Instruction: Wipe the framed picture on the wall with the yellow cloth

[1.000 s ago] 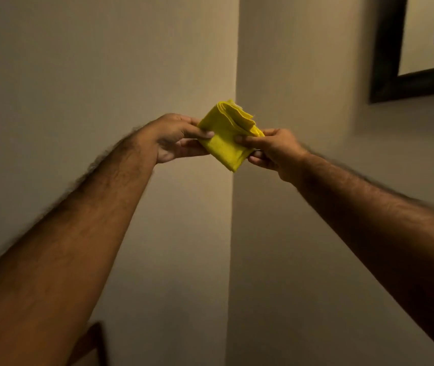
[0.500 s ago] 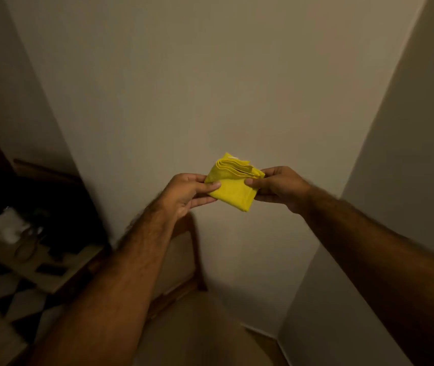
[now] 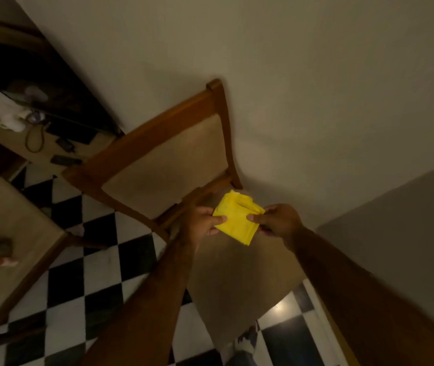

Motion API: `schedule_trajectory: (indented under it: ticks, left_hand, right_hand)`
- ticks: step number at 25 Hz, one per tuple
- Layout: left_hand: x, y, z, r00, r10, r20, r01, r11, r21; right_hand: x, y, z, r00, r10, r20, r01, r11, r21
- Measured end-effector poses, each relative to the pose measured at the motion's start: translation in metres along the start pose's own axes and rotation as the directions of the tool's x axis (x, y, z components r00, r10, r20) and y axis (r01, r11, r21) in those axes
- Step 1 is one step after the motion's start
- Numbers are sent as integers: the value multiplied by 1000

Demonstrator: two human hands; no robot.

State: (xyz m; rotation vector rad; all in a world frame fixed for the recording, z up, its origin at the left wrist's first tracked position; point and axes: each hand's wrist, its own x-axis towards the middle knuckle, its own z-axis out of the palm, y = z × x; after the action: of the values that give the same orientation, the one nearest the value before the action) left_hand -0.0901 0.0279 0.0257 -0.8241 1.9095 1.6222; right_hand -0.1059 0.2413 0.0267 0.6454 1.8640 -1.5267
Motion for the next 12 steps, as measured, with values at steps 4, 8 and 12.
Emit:
schedule_trajectory:
  ticks: [4,8,12]
  left_hand:
    - [61,-91,21,993,-71,-91,86,982,166]
    - [101,-153,40,992,-22,-123,71,906,416]
    - [124,-177,53,987,33,-154,62,818,572]
  right_hand:
    - [64,100,29,993,93,-69,-93,996,6]
    - [107,166,54,976,186,-116,-184,983,22]
    - [133,195,59,977,168,-130,-179,980,-81]
